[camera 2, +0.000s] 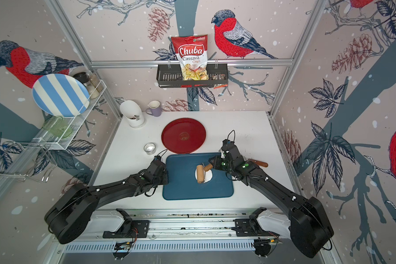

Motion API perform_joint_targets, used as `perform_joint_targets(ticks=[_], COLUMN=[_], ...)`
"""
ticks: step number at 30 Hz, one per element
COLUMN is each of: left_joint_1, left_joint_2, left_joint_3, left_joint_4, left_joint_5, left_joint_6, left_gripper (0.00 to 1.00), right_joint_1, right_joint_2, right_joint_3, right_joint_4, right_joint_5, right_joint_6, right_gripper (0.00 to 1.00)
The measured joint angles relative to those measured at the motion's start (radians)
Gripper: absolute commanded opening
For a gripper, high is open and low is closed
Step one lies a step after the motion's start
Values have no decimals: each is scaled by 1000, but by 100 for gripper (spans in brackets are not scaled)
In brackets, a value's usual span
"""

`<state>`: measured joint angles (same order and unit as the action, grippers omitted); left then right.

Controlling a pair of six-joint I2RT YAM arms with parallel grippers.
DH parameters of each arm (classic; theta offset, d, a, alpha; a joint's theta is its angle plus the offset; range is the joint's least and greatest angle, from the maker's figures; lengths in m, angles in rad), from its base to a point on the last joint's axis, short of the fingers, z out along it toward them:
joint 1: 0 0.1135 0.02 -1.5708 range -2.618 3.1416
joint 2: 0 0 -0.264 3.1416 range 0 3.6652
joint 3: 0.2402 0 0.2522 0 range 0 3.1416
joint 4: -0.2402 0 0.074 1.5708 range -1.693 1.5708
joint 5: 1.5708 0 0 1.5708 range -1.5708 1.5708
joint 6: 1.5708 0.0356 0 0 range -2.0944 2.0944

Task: Roll out the dumpling wrappers from the dough
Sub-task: Flatten out the dough on the work surface.

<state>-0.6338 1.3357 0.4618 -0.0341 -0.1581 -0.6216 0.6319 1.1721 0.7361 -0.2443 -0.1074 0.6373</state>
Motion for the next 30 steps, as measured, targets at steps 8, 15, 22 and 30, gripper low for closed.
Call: perform_joint_targets(ticks=[8,15,22,30], left_joint_1=[-7,-11,-11,-5], left_joint_2=[7,10,8,-33], left_joint_3=[6,13,14,7], left_joint_4=[-7,-16,-19,-53], left_joint_5=[-10,-17,-19,18], left_joint_6=[0,0,-5,-27], left_gripper=[0,0,1,40], right_joint_1=[73,95,95,22], right_joint_2=[42,55,56,-18], right_joint_3=[40,54,75,61], right_joint_4=[-13,-28,-52,-114], right_joint_5=[75,101,103,55], right_joint_6=[0,16,17,20], right_gripper=[0,0,0,0])
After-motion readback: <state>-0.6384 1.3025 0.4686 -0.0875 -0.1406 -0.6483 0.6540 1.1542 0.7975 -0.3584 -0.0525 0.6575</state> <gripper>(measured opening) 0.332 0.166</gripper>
